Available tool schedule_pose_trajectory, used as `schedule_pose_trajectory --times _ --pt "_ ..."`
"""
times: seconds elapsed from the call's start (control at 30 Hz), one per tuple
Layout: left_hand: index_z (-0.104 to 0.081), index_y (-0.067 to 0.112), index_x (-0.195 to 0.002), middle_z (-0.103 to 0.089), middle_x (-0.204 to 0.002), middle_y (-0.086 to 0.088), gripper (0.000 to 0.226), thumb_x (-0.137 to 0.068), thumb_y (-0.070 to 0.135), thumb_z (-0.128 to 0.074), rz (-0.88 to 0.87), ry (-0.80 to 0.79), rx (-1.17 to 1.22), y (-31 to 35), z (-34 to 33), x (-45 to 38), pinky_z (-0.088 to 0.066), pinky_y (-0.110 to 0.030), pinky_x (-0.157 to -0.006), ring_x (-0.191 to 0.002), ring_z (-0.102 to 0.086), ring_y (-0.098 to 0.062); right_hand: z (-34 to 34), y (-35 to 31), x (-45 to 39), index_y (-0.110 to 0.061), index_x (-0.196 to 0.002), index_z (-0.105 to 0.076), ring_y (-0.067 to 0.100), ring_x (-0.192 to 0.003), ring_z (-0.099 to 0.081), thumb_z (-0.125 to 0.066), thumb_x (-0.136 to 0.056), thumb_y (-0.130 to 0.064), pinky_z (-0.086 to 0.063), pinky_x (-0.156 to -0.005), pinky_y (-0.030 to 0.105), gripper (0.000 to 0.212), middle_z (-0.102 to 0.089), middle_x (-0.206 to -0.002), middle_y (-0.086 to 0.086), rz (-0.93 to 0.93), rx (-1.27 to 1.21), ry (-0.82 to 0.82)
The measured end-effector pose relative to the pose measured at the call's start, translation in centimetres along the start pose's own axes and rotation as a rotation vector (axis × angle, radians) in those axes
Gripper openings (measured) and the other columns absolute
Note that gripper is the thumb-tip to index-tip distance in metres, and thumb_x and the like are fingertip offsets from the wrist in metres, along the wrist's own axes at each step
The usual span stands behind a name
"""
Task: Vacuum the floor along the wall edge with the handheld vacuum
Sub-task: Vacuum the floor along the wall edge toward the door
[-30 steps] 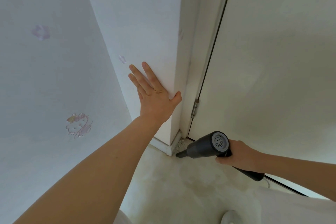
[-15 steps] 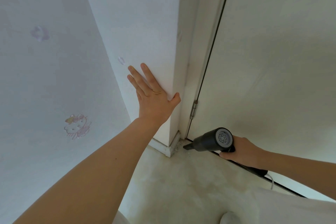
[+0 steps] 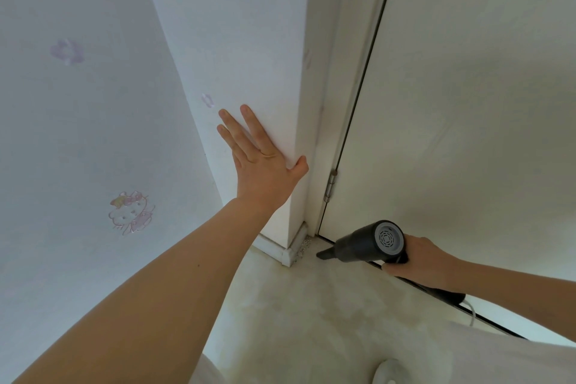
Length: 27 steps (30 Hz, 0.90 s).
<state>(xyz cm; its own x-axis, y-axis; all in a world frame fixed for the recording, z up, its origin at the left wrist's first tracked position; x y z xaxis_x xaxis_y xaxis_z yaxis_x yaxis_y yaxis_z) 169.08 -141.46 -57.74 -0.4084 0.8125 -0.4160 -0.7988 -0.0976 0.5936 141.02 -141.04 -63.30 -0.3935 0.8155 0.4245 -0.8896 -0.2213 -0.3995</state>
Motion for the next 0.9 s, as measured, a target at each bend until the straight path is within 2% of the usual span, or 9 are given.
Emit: schedule_pose_trajectory --times 0.1,0.3,0.43,0.53,0.67,0.77,0.9 --pt "0.024 0.007 -0.148 0.023 -0.154 -0.034 0.124 -0.078 0.052 -0.069 -0.006 0.006 -0.006 0.0 0.0 0.0 0.002 -0.046 -0.114 -0.142 0.018 -0.055 0.3 -0.1 0.2 -0.038 -0.077 -0.042 0.006 -0.069 -0.058 -0.068 -0.08 -0.023 -0.041 -0.056 0.009 0.031 -0.06 -0.073 -0.014 -0.01 0.016 0.014" --pt "0.022 0.001 -0.149 0.023 -0.154 -0.034 0.125 -0.078 0.052 -0.068 0.0 0.011 -0.014 0.0 0.1 0.0 0.007 -0.041 -0.112 -0.142 0.019 -0.054 0.7 0.3 0.8 -0.034 -0.073 -0.045 0.006 -0.065 -0.057 -0.068 -0.076 -0.019 -0.042 -0.056 0.011 0.028 -0.06 -0.068 -0.009 -0.039 0.038 -0.001" --pt "0.022 -0.003 -0.148 0.023 -0.153 -0.035 0.126 -0.079 0.055 -0.066 -0.004 0.01 -0.042 -0.1 0.1 0.0 0.017 -0.036 -0.11 -0.142 0.02 -0.053 0.7 0.7 0.9 -0.028 -0.071 -0.047 0.003 -0.057 -0.053 -0.069 -0.074 -0.018 -0.039 -0.05 0.008 0.024 -0.057 -0.064 -0.009 -0.06 0.053 -0.024" --pt "0.023 0.001 -0.148 0.023 -0.153 -0.035 0.125 -0.079 0.055 -0.067 -0.004 0.013 -0.036 0.0 0.0 -0.1 0.01 -0.039 -0.112 -0.142 0.019 -0.054 0.9 0.6 1.0 -0.029 -0.071 -0.047 0.004 -0.056 -0.052 -0.068 -0.074 -0.016 -0.037 -0.05 0.009 0.025 -0.056 -0.063 -0.009 -0.045 0.056 -0.028" --pt "0.021 -0.003 -0.148 0.021 -0.153 -0.036 0.126 -0.079 0.056 -0.067 -0.01 0.024 -0.051 -0.1 0.0 -0.1 0.015 -0.037 -0.111 -0.142 0.018 -0.054 1.1 0.6 0.8 -0.03 -0.074 -0.047 0.003 -0.058 -0.052 -0.066 -0.077 -0.015 -0.038 -0.049 0.007 0.025 -0.057 -0.066 -0.009 -0.041 0.051 -0.007" --pt "0.022 0.001 -0.148 0.022 -0.153 -0.035 0.126 -0.078 0.056 -0.067 -0.006 0.023 -0.055 -0.1 0.0 -0.1 0.007 -0.04 -0.113 -0.142 0.017 -0.054 1.0 0.4 0.3 -0.028 -0.082 -0.048 0.003 -0.061 -0.052 -0.065 -0.079 -0.016 -0.038 -0.051 0.008 0.021 -0.057 -0.069 -0.01 -0.037 0.03 0.0" --pt "0.023 0.004 -0.148 0.021 -0.154 -0.035 0.125 -0.079 0.056 -0.066 -0.005 0.029 -0.056 -0.1 -0.1 0.0 0.001 -0.042 -0.113 -0.142 0.016 -0.054 0.5 -0.3 -0.6 -0.033 -0.097 -0.045 0.003 -0.073 -0.056 -0.068 -0.08 -0.02 -0.041 -0.057 0.008 0.031 -0.059 -0.079 -0.014 -0.02 -0.012 -0.005"
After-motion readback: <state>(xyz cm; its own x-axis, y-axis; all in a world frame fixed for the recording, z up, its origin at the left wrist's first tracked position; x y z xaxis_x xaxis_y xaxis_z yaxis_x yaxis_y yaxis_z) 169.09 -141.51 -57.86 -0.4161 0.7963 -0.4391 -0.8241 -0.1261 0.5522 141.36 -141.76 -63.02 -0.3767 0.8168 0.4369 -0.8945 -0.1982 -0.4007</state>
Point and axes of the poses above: each hand's wrist, its own x-axis away from the middle knuckle, its own z-axis out of the back of the hand, y = z × x, the point moved 3 cm from there along -x, towards the middle knuckle
